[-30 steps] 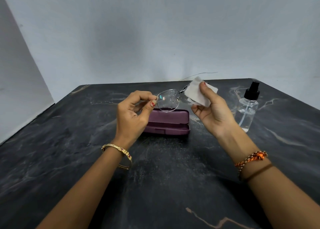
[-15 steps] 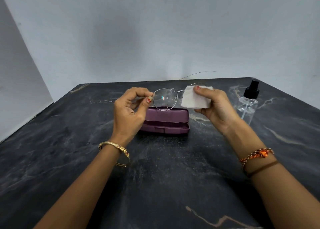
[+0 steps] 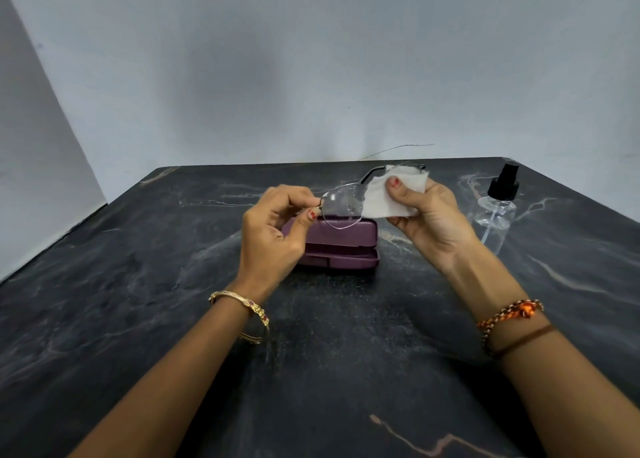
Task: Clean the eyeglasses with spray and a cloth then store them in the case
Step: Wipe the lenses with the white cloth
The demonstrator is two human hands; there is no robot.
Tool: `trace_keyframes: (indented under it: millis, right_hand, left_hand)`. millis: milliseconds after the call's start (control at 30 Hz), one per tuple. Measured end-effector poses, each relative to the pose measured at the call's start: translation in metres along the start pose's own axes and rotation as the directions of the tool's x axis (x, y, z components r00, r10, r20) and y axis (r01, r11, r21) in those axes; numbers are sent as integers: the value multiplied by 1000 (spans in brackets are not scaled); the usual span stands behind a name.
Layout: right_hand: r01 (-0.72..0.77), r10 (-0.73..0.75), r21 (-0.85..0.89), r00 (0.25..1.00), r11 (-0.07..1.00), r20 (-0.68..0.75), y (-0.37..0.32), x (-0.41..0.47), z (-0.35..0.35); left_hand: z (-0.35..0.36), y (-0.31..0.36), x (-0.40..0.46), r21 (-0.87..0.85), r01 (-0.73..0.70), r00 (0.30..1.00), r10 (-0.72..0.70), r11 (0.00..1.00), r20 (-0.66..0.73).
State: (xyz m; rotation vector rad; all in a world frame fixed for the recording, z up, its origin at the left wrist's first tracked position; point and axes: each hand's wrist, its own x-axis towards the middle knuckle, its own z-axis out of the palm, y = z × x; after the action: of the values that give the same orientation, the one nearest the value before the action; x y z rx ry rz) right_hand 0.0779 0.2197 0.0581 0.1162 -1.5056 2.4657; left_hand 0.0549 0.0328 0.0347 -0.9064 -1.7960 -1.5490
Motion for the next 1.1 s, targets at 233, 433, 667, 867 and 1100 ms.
trace_keyframes:
  millis: [233, 433, 667, 867, 1100]
  right_hand:
    - [-41, 43, -229, 999, 973, 0, -5, 0, -3]
    - [-62, 73, 92, 991, 994, -116, -4, -2, 0]
    - [-12, 12, -27, 1000, 1000, -7, 5, -2, 4]
    - [-31, 54, -196, 992, 980, 114, -1, 0, -3]
    - [-51, 58, 98, 996, 994, -63, -6, -1, -1]
  left_hand:
    - [-7, -4, 8, -7, 54, 997, -54, 999, -54]
    - [-5, -1, 4, 16, -1, 1000, 1, 1000, 11]
    - [-2, 0, 1, 15, 1, 1000, -1, 1000, 0]
    - [-9, -4, 8, 10, 36, 997, -36, 999, -62]
    - [-3, -2, 3, 14, -2, 999, 3, 1000, -43]
